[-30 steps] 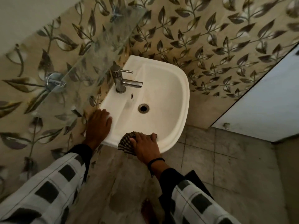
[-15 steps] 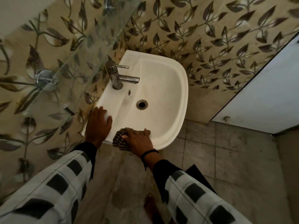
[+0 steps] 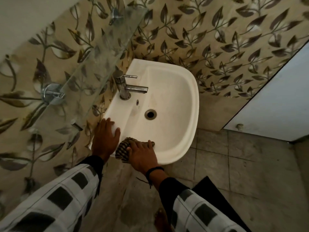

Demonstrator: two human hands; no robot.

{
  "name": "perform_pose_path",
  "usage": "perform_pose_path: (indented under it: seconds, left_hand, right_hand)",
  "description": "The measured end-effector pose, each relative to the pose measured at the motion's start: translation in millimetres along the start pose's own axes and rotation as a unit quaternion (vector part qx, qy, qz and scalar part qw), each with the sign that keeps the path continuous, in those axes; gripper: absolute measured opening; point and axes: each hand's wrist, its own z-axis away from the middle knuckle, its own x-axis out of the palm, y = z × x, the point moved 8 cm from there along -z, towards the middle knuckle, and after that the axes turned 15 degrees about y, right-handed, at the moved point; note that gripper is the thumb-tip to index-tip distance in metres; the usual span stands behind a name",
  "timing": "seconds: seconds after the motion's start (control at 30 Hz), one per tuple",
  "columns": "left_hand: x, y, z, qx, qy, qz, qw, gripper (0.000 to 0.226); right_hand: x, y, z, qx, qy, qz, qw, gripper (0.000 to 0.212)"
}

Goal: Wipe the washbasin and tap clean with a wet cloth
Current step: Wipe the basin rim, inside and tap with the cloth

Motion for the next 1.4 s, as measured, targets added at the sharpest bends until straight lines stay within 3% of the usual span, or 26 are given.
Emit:
perform_pose_path:
  seconds: [0.17,0.33,0.53,0.8,1.0,1.2,1.4]
  left_hand:
    - [-2.3,1.2,2.3,-0.009,-0.002,0.002,1.000,0.051]
    - [-2.2,1.1,3.9,-0.002,-0.001,-0.002,1.000,0.049]
    - [-2.9,3.7,-0.9,0.002,0.008,0.002,1.000,0.046]
    - [-3.3,3.9,-2.0,0.004,0.019,0.014,1.000,0.041]
    - [-6.8,5.7,-1.1,0.002,0.012,0.012,1.000,0.042]
    - [-10.1,8.2,-2.6,0.008,0.018,0.013,1.000,0.041]
    - [-6.9,4.0,-2.4,0.001,0.018,0.017,1.000,0.041]
  right_hand:
    - [-6.8,-1.4,13.3,-0.012,0.041,0.035,0.998,0.053]
    - [-6.7,-4.7,22.4,-0.049,0.023,0.047,0.997,0.052]
    - [-11.8,7.4,31.8,-0.125,0.008,0.070,0.990,0.071]
    - [-20.8,3.1,32.6,-0.135,0.051,0.032,0.989,0.045]
    - [-37.4,-1.7,30.2,-0.115,0.095,-0.065,0.987,0.037]
    - [-46.0,7.8,38.4,-0.031,0.140,-0.068,0.987,0.044]
    - [-57.0,31.5,51.4,-0.010,0.173,-0.053,0.983,0.042]
